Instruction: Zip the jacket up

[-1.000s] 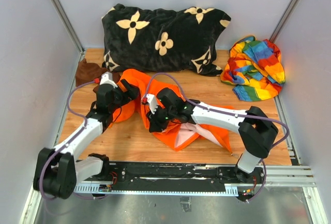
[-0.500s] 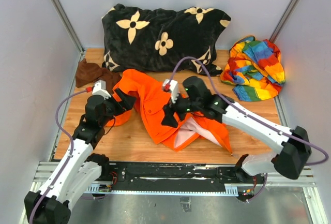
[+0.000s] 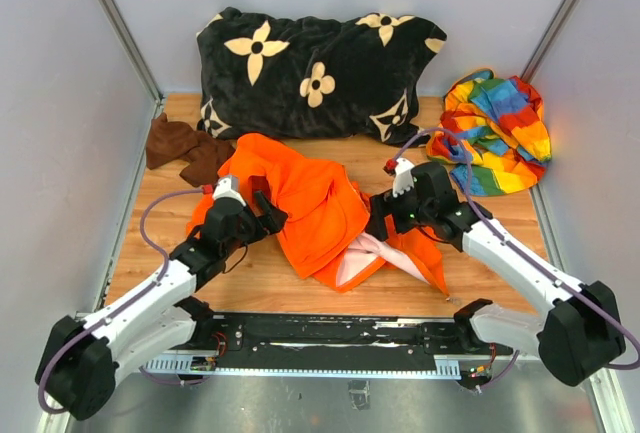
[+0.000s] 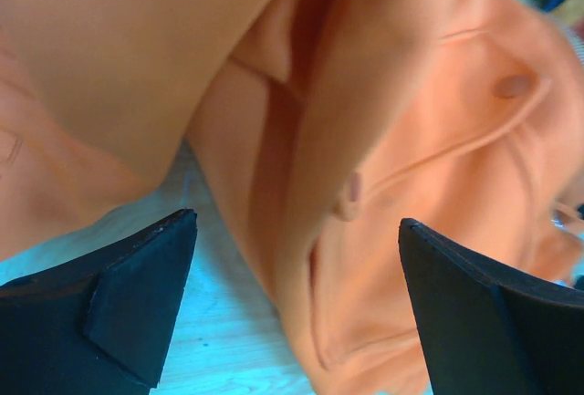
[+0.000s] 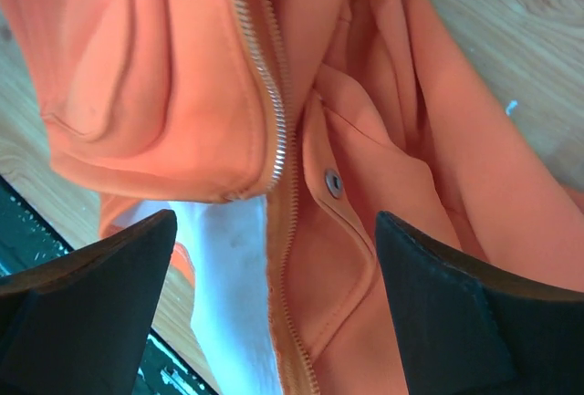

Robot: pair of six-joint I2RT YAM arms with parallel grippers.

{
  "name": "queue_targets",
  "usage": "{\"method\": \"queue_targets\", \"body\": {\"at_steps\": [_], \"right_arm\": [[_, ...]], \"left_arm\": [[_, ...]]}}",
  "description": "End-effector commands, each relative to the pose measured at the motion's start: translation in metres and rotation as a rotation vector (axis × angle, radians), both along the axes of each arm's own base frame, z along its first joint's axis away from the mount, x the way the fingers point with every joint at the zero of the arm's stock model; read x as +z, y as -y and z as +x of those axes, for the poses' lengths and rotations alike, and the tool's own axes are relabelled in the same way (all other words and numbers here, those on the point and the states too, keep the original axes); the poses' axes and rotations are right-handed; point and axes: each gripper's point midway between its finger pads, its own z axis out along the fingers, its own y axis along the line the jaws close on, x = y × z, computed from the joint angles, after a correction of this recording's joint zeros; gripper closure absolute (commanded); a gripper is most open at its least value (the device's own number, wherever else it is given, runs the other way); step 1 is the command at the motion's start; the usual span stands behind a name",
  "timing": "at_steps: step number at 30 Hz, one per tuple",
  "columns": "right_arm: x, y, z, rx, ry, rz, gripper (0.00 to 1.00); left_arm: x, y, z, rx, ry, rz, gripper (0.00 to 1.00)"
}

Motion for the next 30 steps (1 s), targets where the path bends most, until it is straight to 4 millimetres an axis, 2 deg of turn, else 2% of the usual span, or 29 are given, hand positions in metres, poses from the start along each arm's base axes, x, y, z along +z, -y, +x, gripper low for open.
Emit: {"method": "queue_targets", "body": {"at_steps": [1,5,10,15,18,23,30], "right_arm": [[-0.007,0.017,0.012,-0.129,0.037,0.008,0.08],[-0.019,0.026,0.015,-0.173,0.022,0.001,0.07],[-0.027,0.027,0.017,-0.18,0.004,-0.009,0.06],[-0.026,0.028,0.019,-0.188,0.002,-0.019,0.05],[-0.023,0.032,0.021,-0.203,0.013,-0.031,0.05],[-0.016,0.039,0.023,-0.219,0.028,-0.063,0.05],[-0.002,0.03,0.028,-0.19,0.044,-0.029,0.05]], "left_arm": [[-0.004,0.002,0.018,0.059,0.034,-0.026,0.05],[-0.022,0.013,0.021,0.022,-0.009,-0.022,0.13],[-0.023,0.009,0.021,0.036,-0.004,-0.014,0.33],[-0.019,-0.012,0.012,0.103,0.009,0.021,0.77],[-0.02,-0.038,0.005,0.193,-0.01,0.083,0.93],[-0.021,-0.085,-0.011,0.356,-0.065,0.18,0.98],[-0.017,-0.125,-0.028,0.562,-0.073,0.207,0.97]]}}
